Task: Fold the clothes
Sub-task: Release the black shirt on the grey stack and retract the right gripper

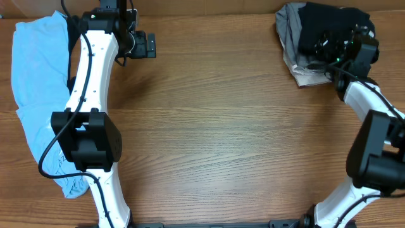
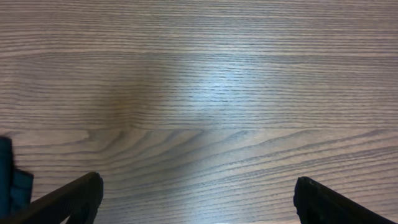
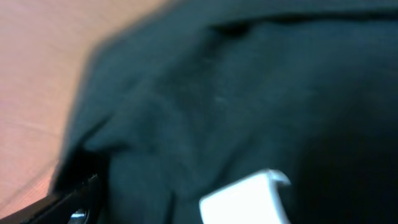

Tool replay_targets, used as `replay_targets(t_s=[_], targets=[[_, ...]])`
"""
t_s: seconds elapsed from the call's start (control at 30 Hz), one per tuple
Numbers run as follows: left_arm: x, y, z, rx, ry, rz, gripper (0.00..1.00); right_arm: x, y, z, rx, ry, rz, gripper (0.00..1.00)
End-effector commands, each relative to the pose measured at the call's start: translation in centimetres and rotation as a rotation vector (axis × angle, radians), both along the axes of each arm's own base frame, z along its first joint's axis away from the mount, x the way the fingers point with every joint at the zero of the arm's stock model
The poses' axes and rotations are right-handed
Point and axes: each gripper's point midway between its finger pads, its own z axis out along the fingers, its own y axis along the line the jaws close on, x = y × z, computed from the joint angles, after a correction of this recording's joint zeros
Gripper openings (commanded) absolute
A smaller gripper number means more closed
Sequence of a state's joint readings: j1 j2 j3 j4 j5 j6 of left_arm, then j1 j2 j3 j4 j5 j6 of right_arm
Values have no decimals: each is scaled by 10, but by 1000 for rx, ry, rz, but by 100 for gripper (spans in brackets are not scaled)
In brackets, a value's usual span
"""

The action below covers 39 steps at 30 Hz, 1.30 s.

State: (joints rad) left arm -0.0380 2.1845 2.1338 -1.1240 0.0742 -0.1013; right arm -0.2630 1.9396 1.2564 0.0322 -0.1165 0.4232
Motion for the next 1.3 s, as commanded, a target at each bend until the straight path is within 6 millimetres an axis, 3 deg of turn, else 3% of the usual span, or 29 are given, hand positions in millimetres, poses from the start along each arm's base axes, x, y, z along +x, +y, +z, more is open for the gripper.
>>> replay_targets(t_s=[0.0, 0.1, 0.3, 0.47, 0.63, 0.8, 1.1, 1.27], targets=[[0, -4, -3, 6, 5, -15, 100, -16, -3, 74, -23, -80, -5, 100], [-1, -4, -3, 6, 6, -15, 100, -43, 5, 95, -21, -36, 1, 100], [-2, -6, -4, 6, 9, -19, 100, -100, 22, 160, -41, -60, 13, 100], [-1, -6, -4, 7, 8, -19, 100, -146, 63, 211, -11, -142, 154, 100], [-1, -6, -4, 7, 8, -19, 100, -189, 119, 239, 29, -193, 374, 100], [-1, -6, -4, 7, 8, -19, 100, -213, 145, 237, 76, -160, 457, 100], [-1, -6, -3, 6, 8, -19, 100, -215, 144, 219, 95, -85, 449, 100], [-1, -6, -4, 7, 8, -19, 100, -226, 133, 195, 75, 32, 387, 100]])
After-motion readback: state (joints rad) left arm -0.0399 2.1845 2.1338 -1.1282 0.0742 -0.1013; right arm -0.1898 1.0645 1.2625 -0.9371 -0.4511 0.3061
